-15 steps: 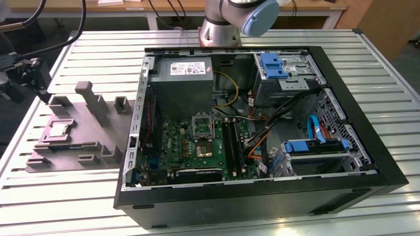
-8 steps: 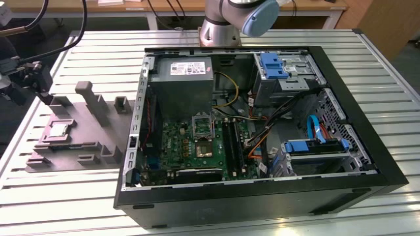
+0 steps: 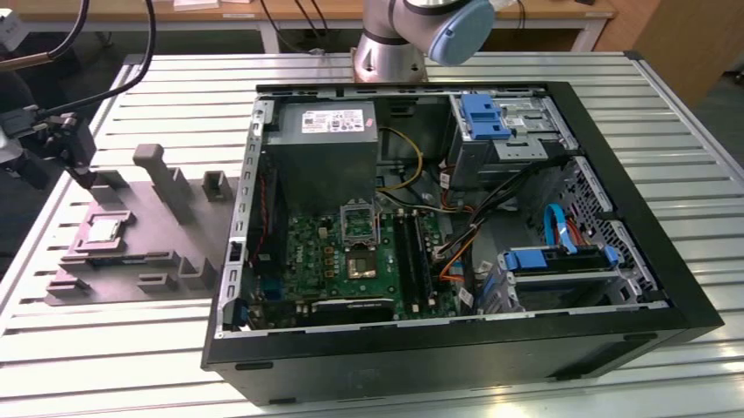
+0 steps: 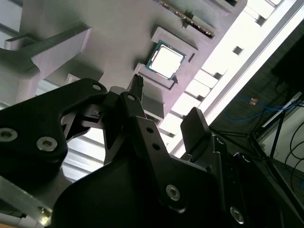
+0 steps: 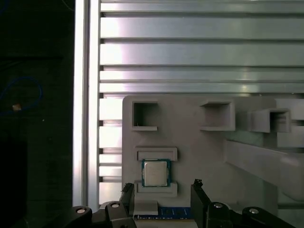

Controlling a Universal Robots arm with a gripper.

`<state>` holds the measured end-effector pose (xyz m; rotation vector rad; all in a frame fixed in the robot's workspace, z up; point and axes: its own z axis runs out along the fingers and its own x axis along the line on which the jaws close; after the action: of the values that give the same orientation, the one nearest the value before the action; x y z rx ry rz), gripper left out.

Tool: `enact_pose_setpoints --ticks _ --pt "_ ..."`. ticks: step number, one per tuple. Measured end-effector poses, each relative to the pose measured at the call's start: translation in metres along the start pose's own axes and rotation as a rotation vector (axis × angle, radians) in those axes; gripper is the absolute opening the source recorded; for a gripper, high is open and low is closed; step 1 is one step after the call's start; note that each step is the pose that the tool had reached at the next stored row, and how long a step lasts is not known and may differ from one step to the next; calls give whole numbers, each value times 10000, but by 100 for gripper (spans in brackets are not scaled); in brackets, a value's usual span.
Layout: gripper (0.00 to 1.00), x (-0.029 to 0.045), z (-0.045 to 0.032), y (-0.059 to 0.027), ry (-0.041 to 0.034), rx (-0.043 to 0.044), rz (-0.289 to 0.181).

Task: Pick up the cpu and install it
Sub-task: 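Pick up the cpu and move it towards the insertion slot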

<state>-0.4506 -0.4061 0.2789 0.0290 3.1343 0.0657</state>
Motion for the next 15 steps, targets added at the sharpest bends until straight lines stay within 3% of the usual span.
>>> enact_pose_setpoints --ticks 15 --pt "59 1 79 -3 -1 -1 0"
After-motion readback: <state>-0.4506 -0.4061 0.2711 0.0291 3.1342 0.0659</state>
